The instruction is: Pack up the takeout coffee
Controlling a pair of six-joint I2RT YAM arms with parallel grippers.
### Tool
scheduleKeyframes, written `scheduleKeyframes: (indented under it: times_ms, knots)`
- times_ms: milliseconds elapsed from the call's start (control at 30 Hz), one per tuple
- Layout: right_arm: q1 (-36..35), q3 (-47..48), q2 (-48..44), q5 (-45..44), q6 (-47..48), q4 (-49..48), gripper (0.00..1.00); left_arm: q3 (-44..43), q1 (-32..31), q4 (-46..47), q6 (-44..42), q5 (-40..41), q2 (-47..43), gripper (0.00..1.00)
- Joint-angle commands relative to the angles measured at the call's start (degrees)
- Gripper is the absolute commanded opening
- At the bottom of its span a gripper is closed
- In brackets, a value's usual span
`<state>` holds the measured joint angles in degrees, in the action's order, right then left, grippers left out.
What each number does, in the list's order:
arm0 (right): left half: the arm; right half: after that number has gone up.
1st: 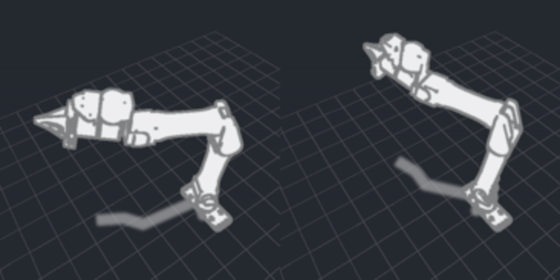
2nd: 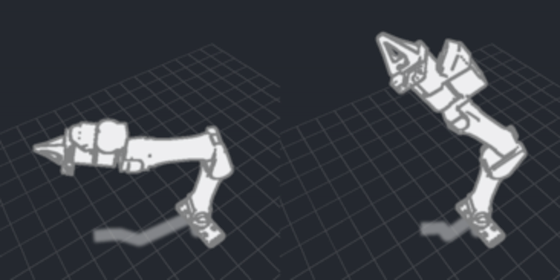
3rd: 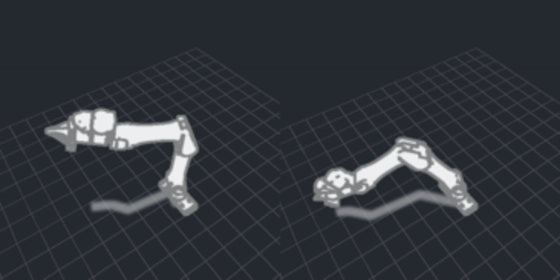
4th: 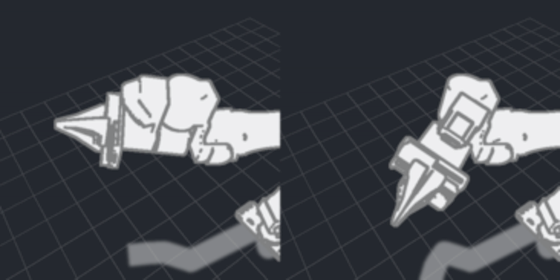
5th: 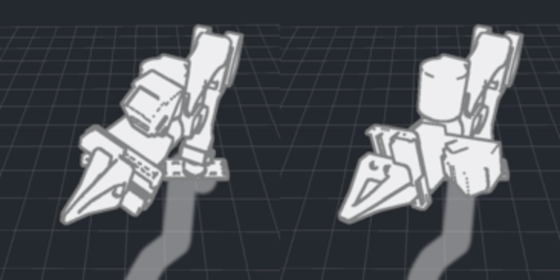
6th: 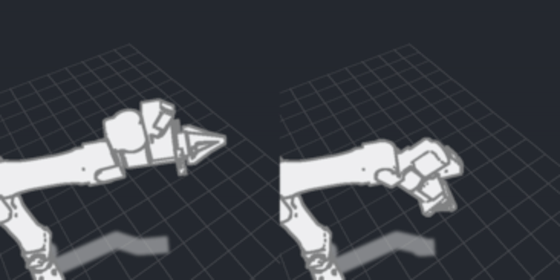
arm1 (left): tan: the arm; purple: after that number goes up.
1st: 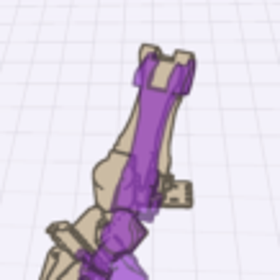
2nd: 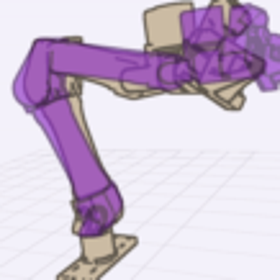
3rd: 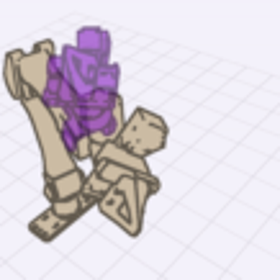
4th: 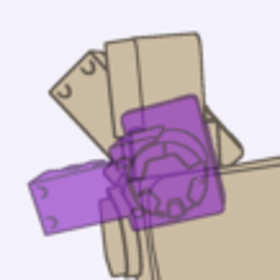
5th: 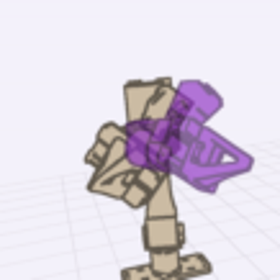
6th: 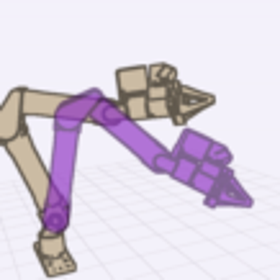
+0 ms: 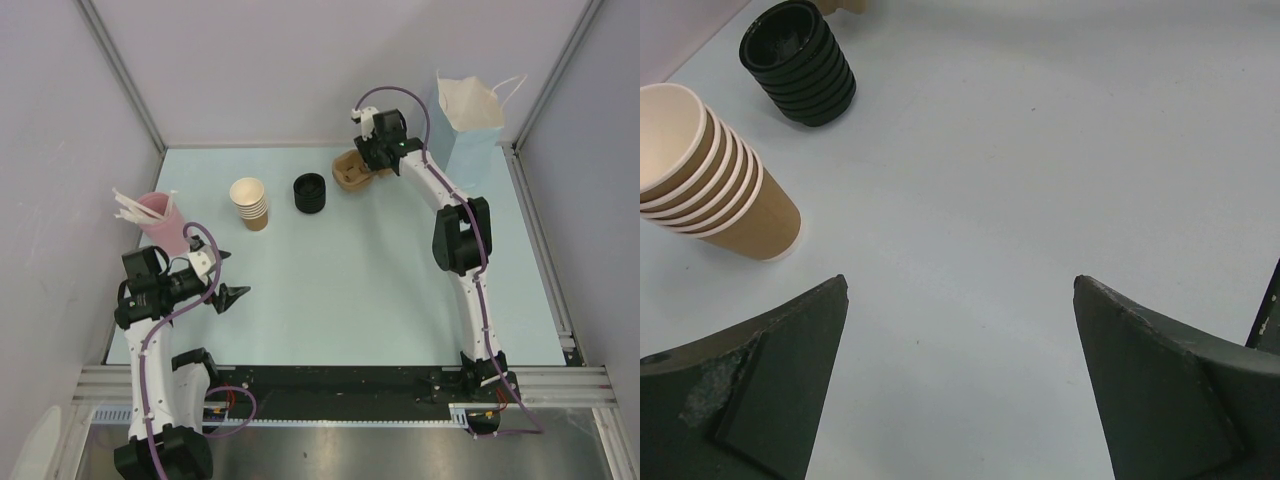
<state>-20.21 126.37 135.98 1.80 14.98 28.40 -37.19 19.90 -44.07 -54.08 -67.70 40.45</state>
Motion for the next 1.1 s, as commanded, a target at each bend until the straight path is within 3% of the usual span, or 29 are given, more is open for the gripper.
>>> scheduleKeyframes:
  times_ms: [0, 333, 500, 700, 833, 1067]
  knots:
    - [0.17, -0.42, -0.02, -1.8, -1.89, -4.06, 0.41, -0.69, 0.31, 0.3, -2.78, -2.61, -0.19, 1.0]
    - [0.17, -1.56, -0.11, -1.54, -2.33, -3.79, 0.47, -0.78, 0.31, 0.22, -2.87, -2.61, -0.28, 1.0]
    - [0.26, -1.65, 0.16, -1.54, -2.15, -3.88, 0.41, -0.69, 0.23, 0.13, -2.96, -2.52, -0.28, 1.0]
    - [0.17, -1.91, 0.42, -1.8, -1.45, -3.88, 0.43, -0.69, 0.31, 0.04, -3.13, -2.7, -0.28, 1.0]
    - [-0.1, -2.44, 0.42, -3.74, -0.66, -4.41, 0.59, -0.69, 0.31, -0.05, -3.22, -2.61, -0.28, 1.0]
    - [-0.01, -2.7, 1.04, -4.53, -0.22, -5.2, 0.59, -0.69, 0.31, -0.05, -3.22, -2.52, -0.19, 1.0]
